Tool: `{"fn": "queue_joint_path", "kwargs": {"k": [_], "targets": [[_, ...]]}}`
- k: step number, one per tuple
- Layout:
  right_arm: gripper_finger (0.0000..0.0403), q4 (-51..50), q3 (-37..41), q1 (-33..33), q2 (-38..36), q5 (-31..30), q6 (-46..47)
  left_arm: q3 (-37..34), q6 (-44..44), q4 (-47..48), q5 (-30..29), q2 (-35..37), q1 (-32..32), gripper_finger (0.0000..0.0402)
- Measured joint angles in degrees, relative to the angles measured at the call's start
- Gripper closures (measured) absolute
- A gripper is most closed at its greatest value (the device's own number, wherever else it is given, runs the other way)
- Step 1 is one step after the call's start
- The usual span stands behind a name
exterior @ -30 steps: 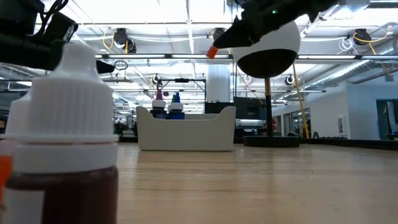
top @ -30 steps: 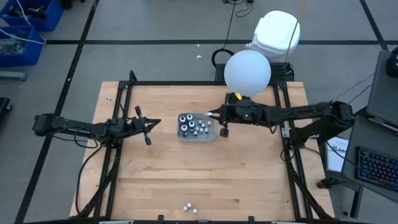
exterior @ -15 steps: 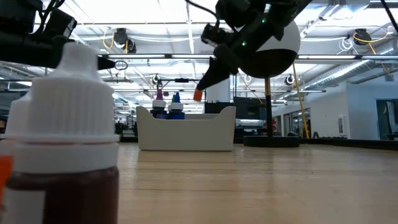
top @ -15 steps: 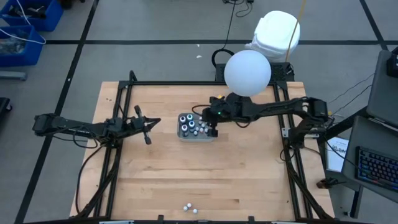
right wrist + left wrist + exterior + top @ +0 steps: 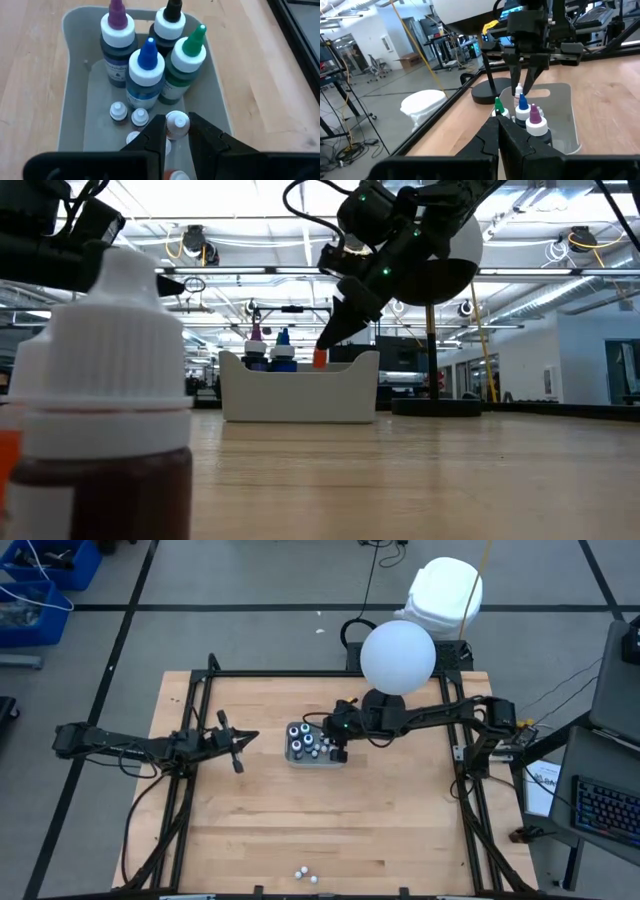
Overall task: Pick & Place food coloring
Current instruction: Put the small yellow food coloring bottle into the gray bin
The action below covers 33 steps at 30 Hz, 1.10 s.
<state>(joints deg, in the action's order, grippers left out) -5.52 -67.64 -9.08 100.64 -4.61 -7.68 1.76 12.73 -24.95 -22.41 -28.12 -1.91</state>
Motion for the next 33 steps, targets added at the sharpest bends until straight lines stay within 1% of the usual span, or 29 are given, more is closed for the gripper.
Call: {"fn": "queue_joint_path", "kwargs": {"k": [2, 6, 12, 18, 33], "targets": [[0.0351, -0.52, 0.0, 0.0, -0.04, -0.26, 0.46, 0.0, -0.17, 0.04, 0.01, 0.02, 0.0, 0.0389], [0.0351, -2.49, 0.0, -0.05, -0.04, -3.05, 2.09, 0.0, -1.04, 0.44, 0.02, 0.0, 0.0, 0.0389], [0.0351, -2.42, 1.97, -0.35, -0.04, -2.9, 5.29, 0.0, -1.44, 0.42, 0.02, 0.02, 0.0, 0.0389], [0.0351, 0.81, 5.27, -0.37, -0.04, -2.86, 6.6, 0.0, -1.42, 0.37, 0.02, 0.0, 0.0, 0.0389], [0.035, 1.8, 5.29, -2.38, -0.04, -2.82, 6.08, 0.0, -0.42, -1.82, -0.02, 0.02, 0.0, 0.0389]]}}
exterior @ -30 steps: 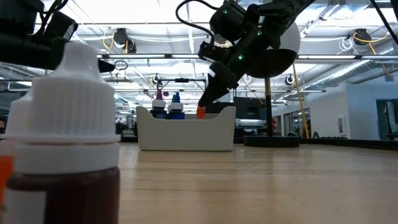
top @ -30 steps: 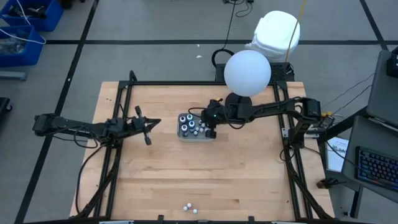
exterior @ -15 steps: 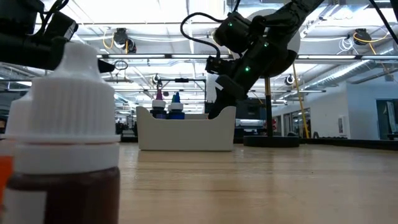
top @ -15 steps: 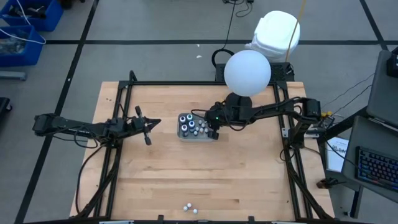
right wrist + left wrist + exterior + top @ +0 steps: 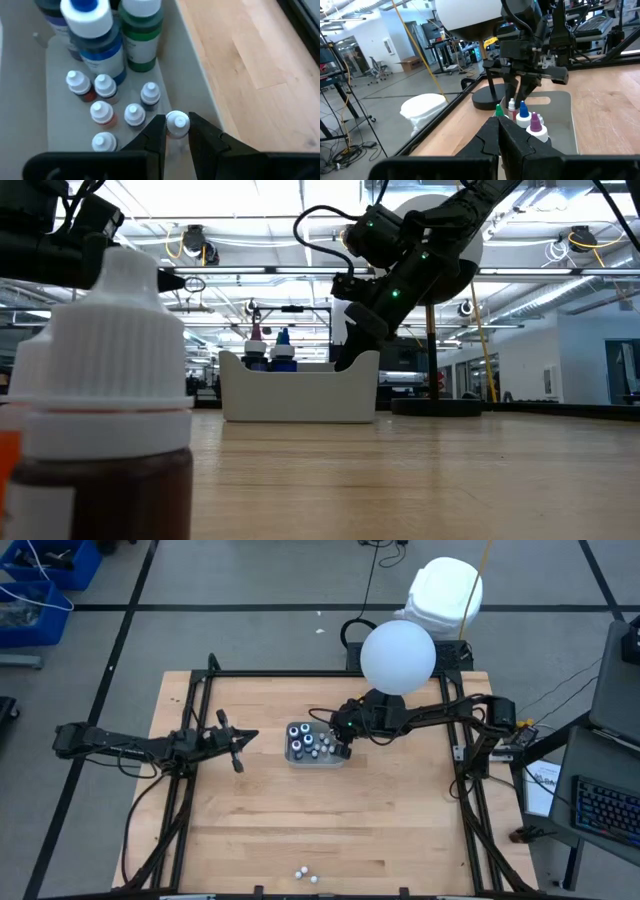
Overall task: Pick & Place food coloring
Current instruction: Put the small yellow food coloring bottle into the gray bin
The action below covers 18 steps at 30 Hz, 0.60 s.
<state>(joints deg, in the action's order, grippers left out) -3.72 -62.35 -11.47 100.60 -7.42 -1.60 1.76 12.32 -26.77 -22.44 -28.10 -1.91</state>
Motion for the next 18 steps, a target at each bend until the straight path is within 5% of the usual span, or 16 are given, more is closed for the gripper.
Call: {"fn": "queue_joint_path", "kwargs": {"k": [18], "targets": [[0.035, 2.95, -0.07, 0.04, 3.3, 0.11, -0.18, 0.0, -0.02, -0.14, -0.04, 0.0, 0.0, 0.0389]]}}
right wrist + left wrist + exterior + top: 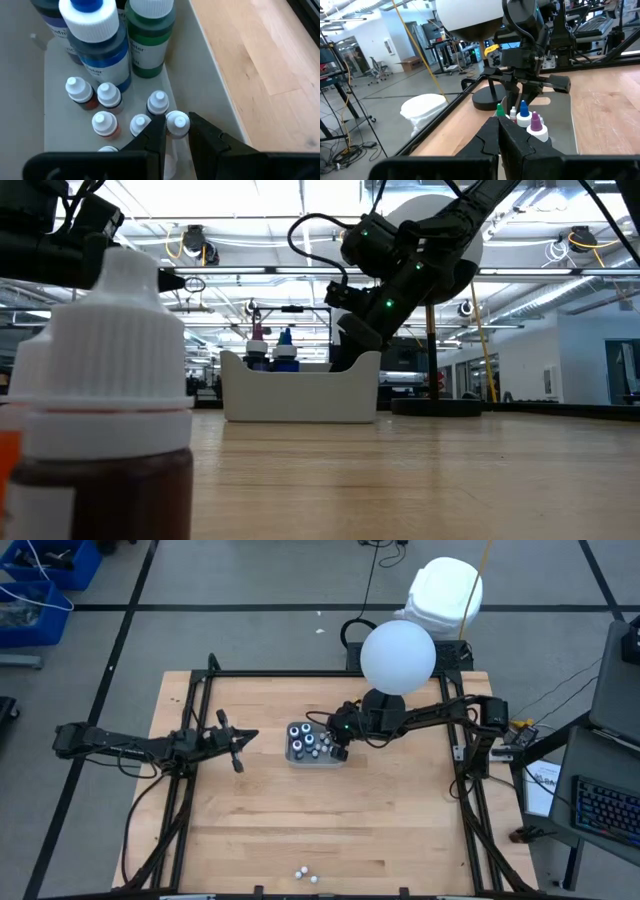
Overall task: Pick & Place food coloring
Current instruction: Put the small yellow food coloring bottle into the gray bin
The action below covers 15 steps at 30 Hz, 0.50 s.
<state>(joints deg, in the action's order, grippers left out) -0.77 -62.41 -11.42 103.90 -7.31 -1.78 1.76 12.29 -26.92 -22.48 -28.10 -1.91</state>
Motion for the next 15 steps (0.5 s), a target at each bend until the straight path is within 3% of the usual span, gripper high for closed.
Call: {"fn": "queue_joint_path", "kwargs": {"k": [15], "targets": [[0.0347, -1.64, 0.0, -0.62, 0.0, -0.14, 0.99, 0.0, -0.33, 0.06, 0.0, 0.0, 0.0, 0.0389]]}}
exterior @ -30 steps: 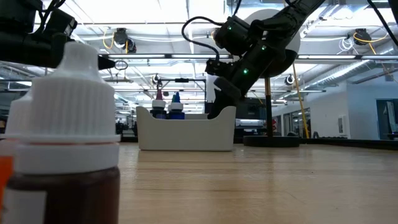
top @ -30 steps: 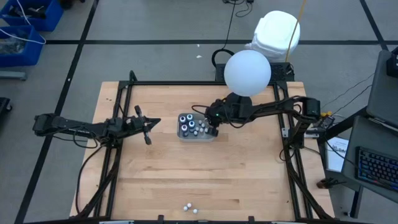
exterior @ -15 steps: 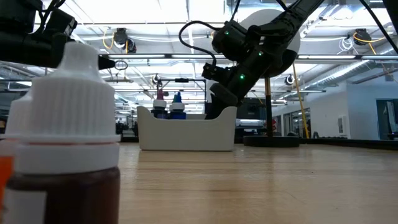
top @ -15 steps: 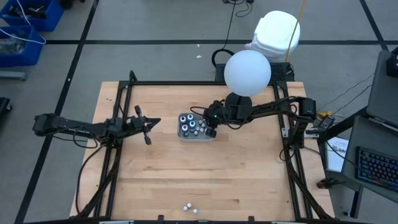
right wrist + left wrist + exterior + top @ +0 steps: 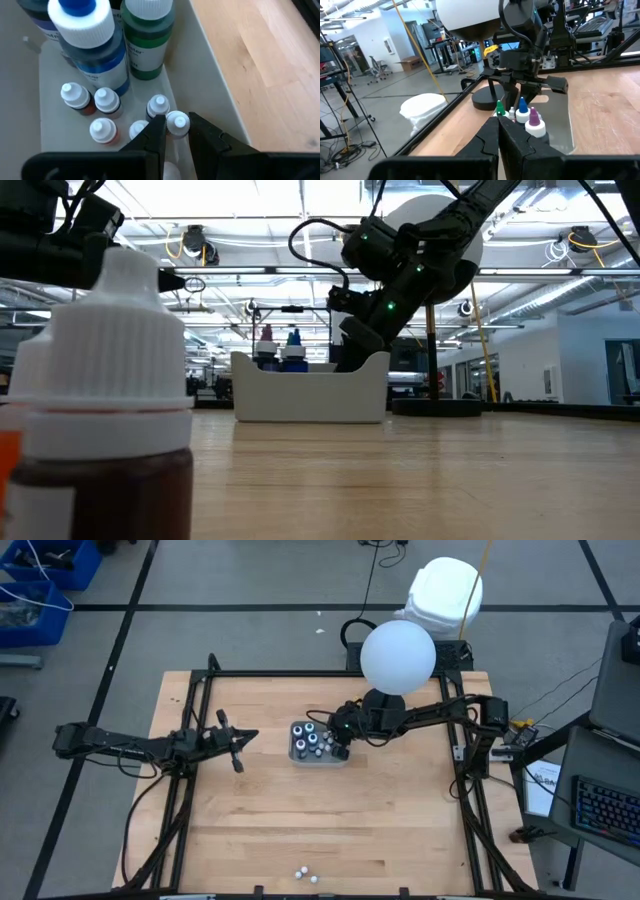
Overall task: Pick & Place food coloring
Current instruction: Put the small yellow food coloring bottle into the gray bin, then put the small red food coloring bottle into the gray bin
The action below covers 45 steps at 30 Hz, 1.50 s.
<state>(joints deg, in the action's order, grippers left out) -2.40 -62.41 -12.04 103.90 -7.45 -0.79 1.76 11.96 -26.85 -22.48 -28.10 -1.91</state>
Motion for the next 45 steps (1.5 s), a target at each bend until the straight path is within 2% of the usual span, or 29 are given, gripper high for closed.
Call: {"fn": "queue_joint_path", "kwargs": {"k": [13, 23, 31, 37, 41, 45], "targets": [[0.0345, -0.23, 0.11, -0.27, -0.15, -0.01, 0.19, 0.0, 0.16, 0.02, 0.02, -0.02, 0.0, 0.0389], [0.0302, -0.01, 0.11, -0.3, -0.22, 0.01, 0.6, 0.0, -0.25, 0.02, 0.02, -0.01, 0.0, 0.0389], [0.0292, 0.97, 0.11, -0.32, -0.36, 0.01, -0.32, 0.0, -0.6, 0.04, 1.46, -0.01, 0.0, 0.0389], [0.0299, 0.64, 0.09, -0.24, -5.03, -0.08, -1.9, 0.0, -0.5, 0.09, 1.9, 0.0, -0.02, 0.0389], [0.0307, -0.71, 0.09, 1.51, -11.68, -0.1, -3.97, 0.0, -0.4, 0.59, 1.9, 0.0, -0.02, 0.0389], [0.032, -3.17, 0.07, 5.96, -19.45, 0.2, -9.35, -0.02, -0.17, 1.66, 1.9, -0.02, -0.02, 0.0389]]}}
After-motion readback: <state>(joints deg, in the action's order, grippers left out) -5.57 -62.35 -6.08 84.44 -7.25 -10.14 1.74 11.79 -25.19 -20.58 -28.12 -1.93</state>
